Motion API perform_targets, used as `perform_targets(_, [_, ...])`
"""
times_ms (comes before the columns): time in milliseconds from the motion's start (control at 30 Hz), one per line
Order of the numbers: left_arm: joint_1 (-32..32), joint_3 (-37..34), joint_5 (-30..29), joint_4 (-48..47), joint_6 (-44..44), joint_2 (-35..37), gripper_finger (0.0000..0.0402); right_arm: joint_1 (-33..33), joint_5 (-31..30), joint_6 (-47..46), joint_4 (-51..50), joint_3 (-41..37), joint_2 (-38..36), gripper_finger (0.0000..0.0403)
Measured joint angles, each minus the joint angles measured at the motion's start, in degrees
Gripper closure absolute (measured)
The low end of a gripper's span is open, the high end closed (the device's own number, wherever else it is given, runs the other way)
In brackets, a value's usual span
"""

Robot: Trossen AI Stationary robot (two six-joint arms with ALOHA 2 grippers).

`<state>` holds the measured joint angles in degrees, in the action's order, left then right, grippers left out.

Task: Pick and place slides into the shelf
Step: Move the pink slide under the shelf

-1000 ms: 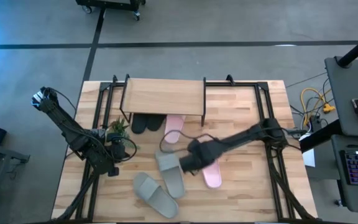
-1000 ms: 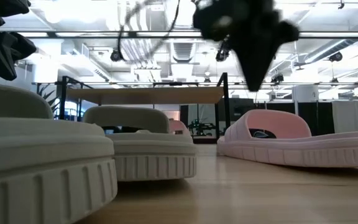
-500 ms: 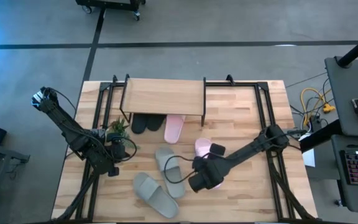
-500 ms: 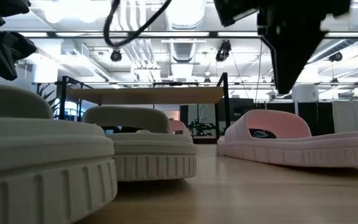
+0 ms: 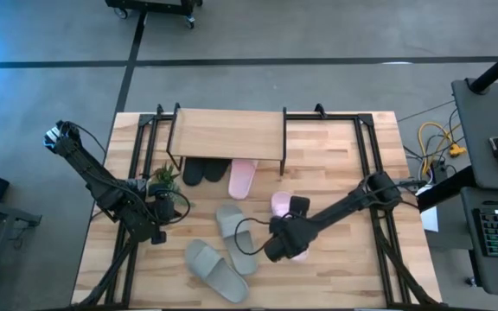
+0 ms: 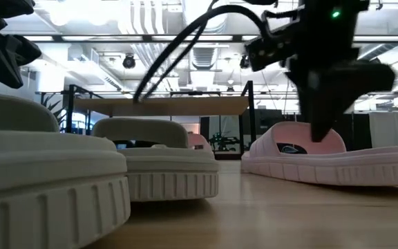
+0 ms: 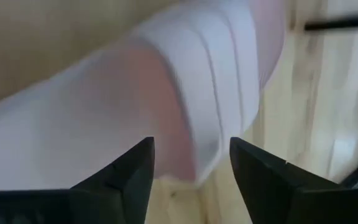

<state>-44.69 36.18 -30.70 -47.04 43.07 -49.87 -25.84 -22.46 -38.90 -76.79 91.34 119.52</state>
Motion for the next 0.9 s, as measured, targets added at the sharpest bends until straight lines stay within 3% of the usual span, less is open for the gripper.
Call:
perform_targets(133, [-0.02, 0.0, -0.64, 0.01, 0.0, 0.0, 0.0402, 1.93, -2.8, 3.02, 5.19, -1.2, 0.02, 0.0243])
perform_targets(367, [-0.02, -0.02, -1.36, 0.03, 0.07, 0.0, 0.0402, 6.63, -5.28, 4.24, 6.49, -2.0, 0.04, 0.0382])
perform_targets(733, [0.0, -0.07, -1.36, 0.08, 1.64, 0.0, 0.0402, 6.74, -16.56, 10.91, 7.97, 6.19, -0.24, 0.0393])
perform_targets(900, [-0.01, -0.07, -1.96, 0.05, 1.62, -0.3, 0.0402, 8.54, -17.01, 10.37, 9.45, 6.04, -0.24, 0.0393])
